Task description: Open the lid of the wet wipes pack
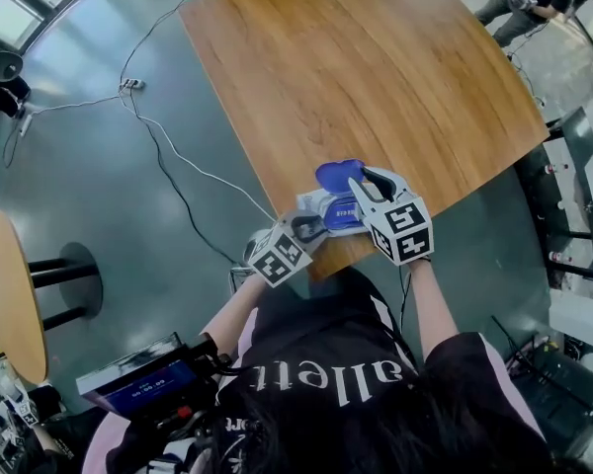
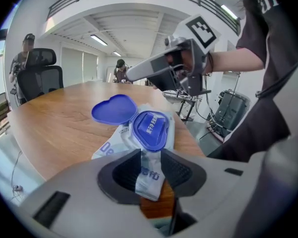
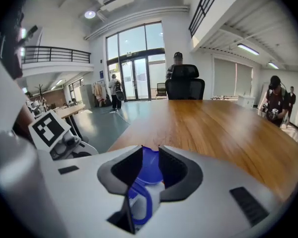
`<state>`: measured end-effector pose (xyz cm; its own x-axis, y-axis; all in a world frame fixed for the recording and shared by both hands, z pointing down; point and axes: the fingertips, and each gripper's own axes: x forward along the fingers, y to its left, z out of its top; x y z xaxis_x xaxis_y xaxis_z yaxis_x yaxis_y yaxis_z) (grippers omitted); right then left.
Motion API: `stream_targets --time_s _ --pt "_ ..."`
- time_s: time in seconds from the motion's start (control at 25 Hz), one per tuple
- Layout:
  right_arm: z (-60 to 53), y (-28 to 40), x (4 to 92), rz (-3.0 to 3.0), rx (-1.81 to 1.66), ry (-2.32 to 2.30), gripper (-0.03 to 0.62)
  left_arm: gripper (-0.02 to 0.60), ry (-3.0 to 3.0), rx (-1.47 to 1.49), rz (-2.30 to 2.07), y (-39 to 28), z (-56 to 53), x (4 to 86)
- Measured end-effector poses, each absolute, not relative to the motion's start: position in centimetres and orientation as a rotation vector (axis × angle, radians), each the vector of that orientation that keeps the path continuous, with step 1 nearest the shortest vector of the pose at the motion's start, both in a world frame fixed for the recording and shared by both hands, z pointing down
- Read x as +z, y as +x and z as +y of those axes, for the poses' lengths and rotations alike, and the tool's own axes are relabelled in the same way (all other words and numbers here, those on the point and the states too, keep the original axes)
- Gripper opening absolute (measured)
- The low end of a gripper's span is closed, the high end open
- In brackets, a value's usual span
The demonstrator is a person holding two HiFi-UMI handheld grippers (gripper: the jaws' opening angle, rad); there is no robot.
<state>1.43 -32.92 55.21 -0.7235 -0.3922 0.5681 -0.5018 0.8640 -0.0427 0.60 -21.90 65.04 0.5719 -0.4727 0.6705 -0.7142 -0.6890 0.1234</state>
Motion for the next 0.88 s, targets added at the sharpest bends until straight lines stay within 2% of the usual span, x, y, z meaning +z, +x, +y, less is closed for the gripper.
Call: stream_targets --time_s 0.12,0.28,0.48,0.64,0.88 --pt "-31.0 3.5 55.3 -2.47 0.354 0.728 0.103 0.123 2.408 0.781 -0.991 0.9 -21.8 64.2" --pt "-27.9 5.6 55.1 -2.449 0.488 0.851 0.103 0.064 2.419 0.609 -1.003 0.9 -21.4 60.7" --pt "-22.2 4.6 53.7 -2.452 0.614 0.951 0.103 0.004 2.425 0.438 -0.981 -0.9 -18.2 54.9" --pt "-18.7 3.2 53.0 -2.453 0.62 1.008 0.103 0.003 2.46 0.374 -0.947 -2.0 -15.0 52.9" --pt "-13.5 0.8 51.9 -2.461 0.627 1.157 0.103 0.002 2.533 0.454 -0.879 -5.2 -9.1 52.7"
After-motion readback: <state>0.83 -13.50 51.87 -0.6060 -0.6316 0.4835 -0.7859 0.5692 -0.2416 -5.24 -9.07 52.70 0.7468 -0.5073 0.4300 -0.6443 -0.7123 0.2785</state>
